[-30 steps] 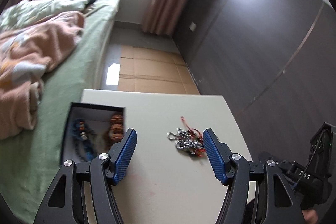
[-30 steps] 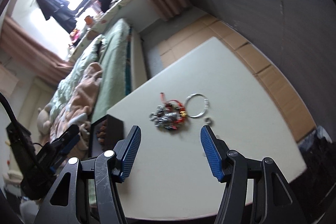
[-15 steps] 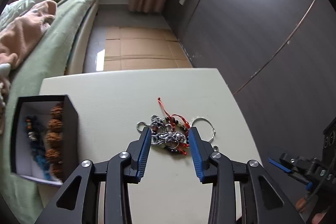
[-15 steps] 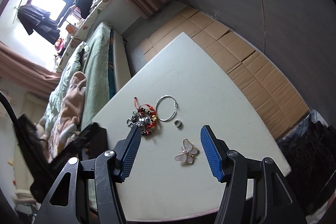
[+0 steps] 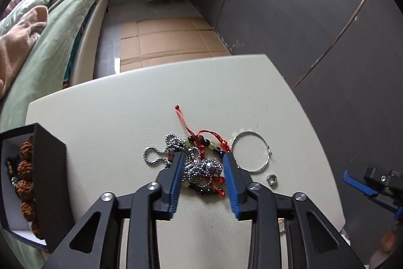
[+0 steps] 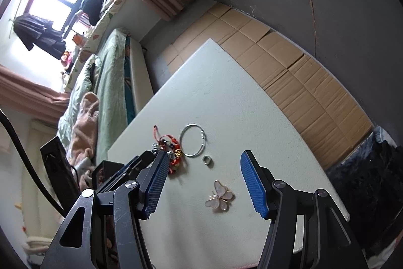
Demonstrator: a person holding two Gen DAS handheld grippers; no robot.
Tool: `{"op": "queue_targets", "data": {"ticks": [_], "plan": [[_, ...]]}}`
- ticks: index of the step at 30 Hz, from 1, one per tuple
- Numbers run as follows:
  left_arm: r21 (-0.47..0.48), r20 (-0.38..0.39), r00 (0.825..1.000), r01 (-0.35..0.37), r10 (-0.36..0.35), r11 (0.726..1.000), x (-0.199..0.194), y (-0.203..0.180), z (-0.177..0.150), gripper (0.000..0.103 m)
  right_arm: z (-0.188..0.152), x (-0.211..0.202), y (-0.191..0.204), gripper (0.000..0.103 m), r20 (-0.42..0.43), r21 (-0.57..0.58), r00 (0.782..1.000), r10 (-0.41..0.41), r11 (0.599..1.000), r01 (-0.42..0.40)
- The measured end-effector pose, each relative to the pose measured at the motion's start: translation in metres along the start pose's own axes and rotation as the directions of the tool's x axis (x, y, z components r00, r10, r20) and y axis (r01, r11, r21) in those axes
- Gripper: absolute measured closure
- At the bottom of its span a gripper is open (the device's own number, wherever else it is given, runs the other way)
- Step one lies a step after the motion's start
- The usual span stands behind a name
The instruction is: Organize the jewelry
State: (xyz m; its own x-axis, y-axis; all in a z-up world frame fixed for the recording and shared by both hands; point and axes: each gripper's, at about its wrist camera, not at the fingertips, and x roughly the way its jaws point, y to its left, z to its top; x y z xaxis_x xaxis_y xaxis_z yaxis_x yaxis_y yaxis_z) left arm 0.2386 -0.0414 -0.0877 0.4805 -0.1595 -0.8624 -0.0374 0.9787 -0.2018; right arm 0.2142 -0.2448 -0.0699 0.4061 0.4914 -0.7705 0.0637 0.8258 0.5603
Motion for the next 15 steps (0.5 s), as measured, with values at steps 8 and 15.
{"op": "queue_targets", "data": {"ticks": [8, 15], "plan": [[0.035, -0.037, 0.999, -0.037, 0.038, 0.999, 0.021, -0.007, -0.002, 0.072, 0.008, 0.005, -0.005, 0.043, -0.009, 0.026, 1.0, 0.012, 1.0, -0.012], [0.142, -0.026, 0.986, -0.158, 0.163, 0.977, 0.03, -0.02, -0.006, 0.073, 0.009, 0.007, -0.004, 0.043, -0.013, 0.036, 1.0, 0.022, 0.999, -0.022]]}}
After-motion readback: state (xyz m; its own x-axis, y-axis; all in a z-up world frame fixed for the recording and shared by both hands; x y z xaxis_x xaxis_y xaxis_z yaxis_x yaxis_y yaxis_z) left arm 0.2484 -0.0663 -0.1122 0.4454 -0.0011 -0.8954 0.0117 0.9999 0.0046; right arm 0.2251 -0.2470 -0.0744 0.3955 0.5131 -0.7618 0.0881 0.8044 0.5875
